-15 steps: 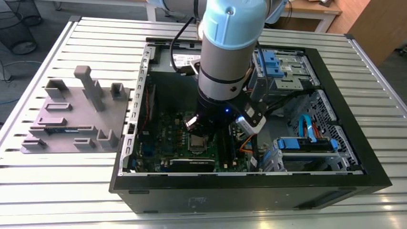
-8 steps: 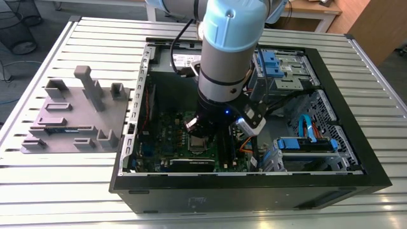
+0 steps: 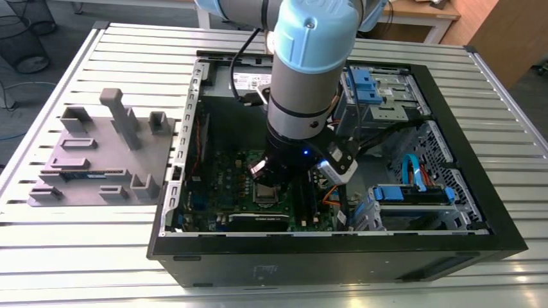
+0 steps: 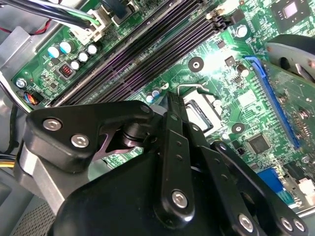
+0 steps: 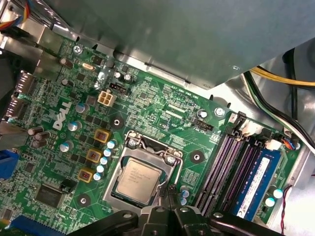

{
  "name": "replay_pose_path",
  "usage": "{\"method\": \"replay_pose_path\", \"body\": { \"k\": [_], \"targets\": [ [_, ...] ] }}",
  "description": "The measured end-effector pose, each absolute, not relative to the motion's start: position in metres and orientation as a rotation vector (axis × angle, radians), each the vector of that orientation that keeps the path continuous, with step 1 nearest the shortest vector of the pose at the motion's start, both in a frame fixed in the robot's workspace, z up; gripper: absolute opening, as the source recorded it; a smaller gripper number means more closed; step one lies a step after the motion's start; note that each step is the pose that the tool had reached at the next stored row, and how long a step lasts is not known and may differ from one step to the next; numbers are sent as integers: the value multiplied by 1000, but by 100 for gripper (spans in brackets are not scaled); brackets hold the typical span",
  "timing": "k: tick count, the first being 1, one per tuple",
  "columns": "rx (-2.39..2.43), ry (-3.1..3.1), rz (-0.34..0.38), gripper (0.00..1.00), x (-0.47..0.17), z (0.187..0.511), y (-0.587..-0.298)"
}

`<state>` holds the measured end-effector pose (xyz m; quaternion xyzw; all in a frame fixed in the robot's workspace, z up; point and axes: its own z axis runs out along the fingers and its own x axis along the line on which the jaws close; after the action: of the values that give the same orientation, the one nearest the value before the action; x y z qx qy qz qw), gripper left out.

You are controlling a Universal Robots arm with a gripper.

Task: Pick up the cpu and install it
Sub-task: 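Install the first cpu locking lever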

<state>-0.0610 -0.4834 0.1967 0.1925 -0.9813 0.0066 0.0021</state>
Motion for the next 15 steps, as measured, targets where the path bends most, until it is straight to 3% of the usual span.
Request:
{"method": "replay_pose_path", "body": {
  "k": [15],
  "targets": [
    [604, -3079, 21, 11, -61, 194, -488]
  ]
}}
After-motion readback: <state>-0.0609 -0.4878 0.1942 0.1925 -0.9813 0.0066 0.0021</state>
